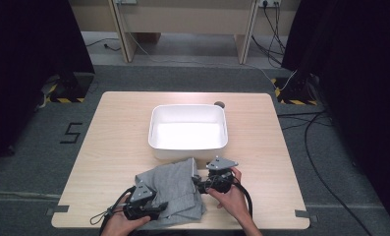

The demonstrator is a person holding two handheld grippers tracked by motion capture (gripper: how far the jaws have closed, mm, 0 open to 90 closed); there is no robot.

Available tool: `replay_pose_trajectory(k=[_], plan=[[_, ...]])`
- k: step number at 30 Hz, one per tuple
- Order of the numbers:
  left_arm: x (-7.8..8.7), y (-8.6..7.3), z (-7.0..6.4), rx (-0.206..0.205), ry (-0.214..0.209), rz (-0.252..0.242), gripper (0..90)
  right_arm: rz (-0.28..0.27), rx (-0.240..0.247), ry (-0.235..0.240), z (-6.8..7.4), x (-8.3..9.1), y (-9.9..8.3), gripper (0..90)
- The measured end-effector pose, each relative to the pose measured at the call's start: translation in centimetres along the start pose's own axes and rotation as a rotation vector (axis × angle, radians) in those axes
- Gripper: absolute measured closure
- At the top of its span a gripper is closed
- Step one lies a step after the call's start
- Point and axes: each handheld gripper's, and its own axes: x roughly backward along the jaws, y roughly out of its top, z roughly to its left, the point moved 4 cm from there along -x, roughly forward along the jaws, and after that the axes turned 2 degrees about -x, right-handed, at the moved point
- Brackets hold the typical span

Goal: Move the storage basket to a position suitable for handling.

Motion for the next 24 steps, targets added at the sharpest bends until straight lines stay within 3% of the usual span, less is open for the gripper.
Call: replay_pose_trajectory(k=[6, 9, 12, 14, 24], plan=[[-1.0, 0.9, -1.0, -0.054, -0.015, 0.008, 47.7, 0.033, 0.015, -0.011, -0.5, 0.1, -0.8, 26.6], [-1.4, 1.2, -1.1, -0.063, -0.026, 0.012, 47.7, 0.058, 0.008, -0.019, -1.0, 0.2, -1.4, 30.6], [-1.9, 1.6, -1.2, -0.062, -0.036, 0.009, 47.7, 0.08, 0.038, -0.043, -1.3, 0.6, -2.1, 33.4], [-2.2, 1.8, -1.4, -0.07, -0.045, 0.01, 47.7, 0.103, 0.031, -0.052, -1.6, 1.2, -2.7, 35.0], [-3.9, 3.3, -2.7, -0.088, -0.077, 0.02, 45.6, 0.103, -0.046, -0.101, -2.5, 4.4, -5.4, 39.2]])
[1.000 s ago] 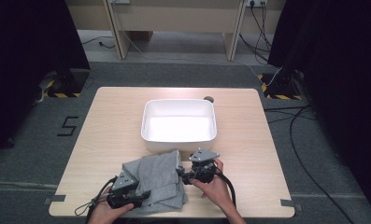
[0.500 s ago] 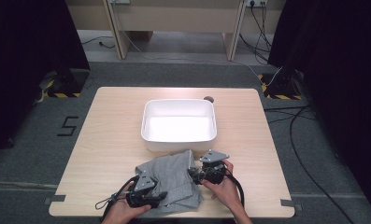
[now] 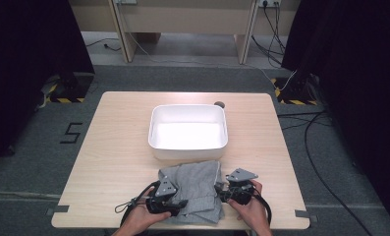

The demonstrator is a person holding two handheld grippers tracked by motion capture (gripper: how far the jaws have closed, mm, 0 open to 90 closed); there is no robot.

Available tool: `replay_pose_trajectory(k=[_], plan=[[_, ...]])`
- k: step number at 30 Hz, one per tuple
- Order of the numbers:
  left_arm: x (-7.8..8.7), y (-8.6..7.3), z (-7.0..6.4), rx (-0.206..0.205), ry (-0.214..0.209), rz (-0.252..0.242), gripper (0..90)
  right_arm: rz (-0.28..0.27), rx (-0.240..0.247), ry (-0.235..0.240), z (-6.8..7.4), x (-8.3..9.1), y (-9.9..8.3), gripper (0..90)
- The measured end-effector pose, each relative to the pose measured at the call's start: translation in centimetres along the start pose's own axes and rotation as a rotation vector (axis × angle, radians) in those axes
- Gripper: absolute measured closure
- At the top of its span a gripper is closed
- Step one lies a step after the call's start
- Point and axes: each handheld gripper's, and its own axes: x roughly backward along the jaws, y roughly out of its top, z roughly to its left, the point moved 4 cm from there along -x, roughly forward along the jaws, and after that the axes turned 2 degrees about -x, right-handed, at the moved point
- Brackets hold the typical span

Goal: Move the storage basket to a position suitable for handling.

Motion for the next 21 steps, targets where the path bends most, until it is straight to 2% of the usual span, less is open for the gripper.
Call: replay_pose_trajectory(k=[2, 4, 6, 9, 12, 13, 14, 15, 18, 21], plan=[[0.1, -0.1, 0.1, 0.011, 0.005, -0.01, 41.6, -0.006, -0.008, 0.003, -0.1, 0.1, -0.1, 38.0], [0.8, -0.4, 0.6, 0.06, 0.0, -0.041, 31.6, -0.028, -0.032, 0.006, -0.3, 0.4, 0.0, 30.2], [1.8, -0.5, 1.0, 0.122, -0.007, -0.081, 24.9, -0.06, -0.038, 0.01, -0.5, 0.8, 0.5, 26.5], [3.0, -0.5, 1.4, 0.15, 0.026, -0.105, 16.1, -0.125, -0.054, 0.029, -0.7, 1.6, 1.5, 23.7], [3.7, -0.7, 1.7, 0.174, 0.032, -0.122, 15.4, -0.134, -0.049, 0.033, -0.8, 1.8, 1.9, 22.1], [4.2, -1.2, 1.9, 0.194, 0.029, -0.127, 15.3, -0.148, -0.043, 0.036, -1.0, 1.7, 2.3, 21.5], [4.2, -1.2, 1.9, 0.194, 0.029, -0.127, 15.2, -0.15, -0.049, 0.036, -1.1, 1.7, 2.4, 21.2], [4.4, -1.8, 2.0, 0.214, 0.027, -0.121, 15.1, -0.154, -0.048, 0.037, -1.3, 1.6, 2.5, 20.7], [4.4, -2.8, 1.8, 0.238, 0.012, -0.102, 14.8, -0.154, -0.055, 0.047, -1.8, 1.3, 2.7, 19.8], [4.3, -3.5, 1.2, 0.247, 0.004, -0.091, 14.7, -0.149, -0.054, 0.051, -2.3, 1.1, 2.8, 19.1]])
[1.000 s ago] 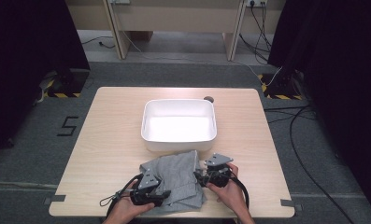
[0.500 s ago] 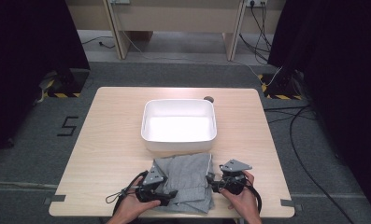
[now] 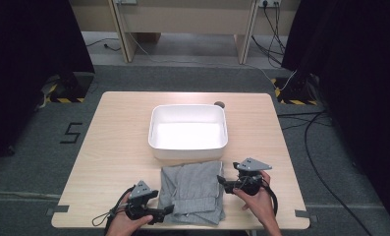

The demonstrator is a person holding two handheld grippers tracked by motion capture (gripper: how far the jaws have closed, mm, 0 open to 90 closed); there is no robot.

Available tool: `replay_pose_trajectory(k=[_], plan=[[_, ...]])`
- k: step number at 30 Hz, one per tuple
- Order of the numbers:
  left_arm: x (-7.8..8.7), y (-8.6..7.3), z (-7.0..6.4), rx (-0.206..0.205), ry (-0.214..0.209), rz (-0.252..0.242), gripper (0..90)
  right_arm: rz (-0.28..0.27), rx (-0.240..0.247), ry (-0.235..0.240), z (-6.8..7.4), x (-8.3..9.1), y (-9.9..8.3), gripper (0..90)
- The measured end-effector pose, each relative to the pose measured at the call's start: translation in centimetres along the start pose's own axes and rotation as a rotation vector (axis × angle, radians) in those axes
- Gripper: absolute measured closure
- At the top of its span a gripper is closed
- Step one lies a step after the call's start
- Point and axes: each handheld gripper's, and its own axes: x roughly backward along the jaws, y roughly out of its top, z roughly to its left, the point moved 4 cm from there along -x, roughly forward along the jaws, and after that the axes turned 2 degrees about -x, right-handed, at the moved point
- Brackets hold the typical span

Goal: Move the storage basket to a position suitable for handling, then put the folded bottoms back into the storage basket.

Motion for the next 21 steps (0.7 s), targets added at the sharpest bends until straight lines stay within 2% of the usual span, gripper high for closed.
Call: replay_pose_trajectory(k=[4, 10, 15, 17, 21], plan=[[0.0, -0.3, -0.1, -0.004, 0.025, 0.002, 14.4, 0.004, -0.003, 0.004, -0.3, -0.2, 0.0, 19.0], [-0.3, -1.1, -0.3, 0.034, 0.011, 0.022, 13.9, 0.01, 0.001, 0.009, -0.2, -0.5, -0.1, 19.0], [-0.6, -1.1, -0.8, 0.024, 0.007, 0.017, 13.7, 0.018, 0.011, 0.012, 0.1, -0.5, -0.2, 19.2], [-0.8, -1.2, -1.5, 0.015, -0.017, 0.022, 12.8, 0.019, 0.008, 0.011, 0.2, -0.6, -0.4, 19.3], [-1.4, -1.2, -2.4, -0.014, -0.019, 0.02, 10.5, 0.02, 0.013, 0.013, 0.2, -0.6, -0.4, 19.5]])
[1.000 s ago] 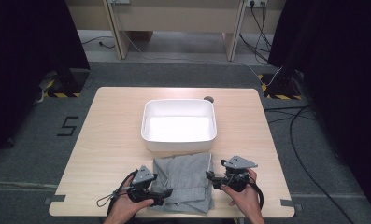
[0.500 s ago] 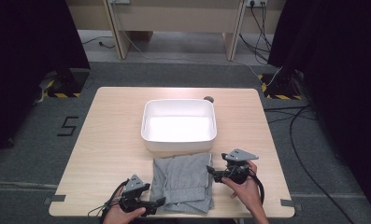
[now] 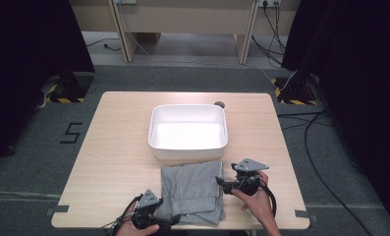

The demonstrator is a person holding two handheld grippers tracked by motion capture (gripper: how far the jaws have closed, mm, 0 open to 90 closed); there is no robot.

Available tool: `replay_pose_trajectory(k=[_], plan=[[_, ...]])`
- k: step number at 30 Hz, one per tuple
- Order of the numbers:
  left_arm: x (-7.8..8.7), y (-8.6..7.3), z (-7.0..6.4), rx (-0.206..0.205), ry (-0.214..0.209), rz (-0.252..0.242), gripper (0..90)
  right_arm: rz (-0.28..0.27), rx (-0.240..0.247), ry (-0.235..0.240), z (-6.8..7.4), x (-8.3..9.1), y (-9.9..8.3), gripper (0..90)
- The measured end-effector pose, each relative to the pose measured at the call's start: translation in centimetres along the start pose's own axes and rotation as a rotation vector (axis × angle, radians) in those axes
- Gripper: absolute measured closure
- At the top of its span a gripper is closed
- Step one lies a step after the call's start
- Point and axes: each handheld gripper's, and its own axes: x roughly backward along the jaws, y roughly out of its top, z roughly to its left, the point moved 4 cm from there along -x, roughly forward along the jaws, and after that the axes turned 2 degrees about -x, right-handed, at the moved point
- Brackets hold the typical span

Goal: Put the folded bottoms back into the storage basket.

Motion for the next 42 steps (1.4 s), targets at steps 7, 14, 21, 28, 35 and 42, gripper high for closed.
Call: replay_pose_trajectory(k=[7, 14, 21, 28, 35, 42], plan=[[-1.0, 0.4, -0.6, -0.029, 0.02, -0.013, 11.2, 0.004, -0.005, -0.002, -0.1, -0.2, 0.0, 19.6], [-1.4, 0.5, -0.7, -0.1, 0.041, -0.031, 31.2, -0.001, -0.002, -0.009, 0.1, 0.0, 0.1, 19.8], [-1.3, 0.3, -0.9, -0.141, 0.044, -0.031, 42.7, -0.009, 0.009, 0.005, 0.5, -0.2, 0.6, 19.9], [-1.0, 0.2, -0.5, -0.146, 0.032, -0.033, 56.5, -0.015, 0.005, 0.012, 0.4, -0.4, 1.0, 20.1], [-0.1, 0.2, 0.2, -0.199, 0.063, -0.034, 67.8, 0.005, -0.011, 0.044, 0.4, -1.4, 1.3, 20.0], [0.5, -0.2, 0.5, -0.194, 0.057, -0.028, 68.1, 0.061, -0.025, 0.059, 0.4, -2.9, 1.2, 18.8]])
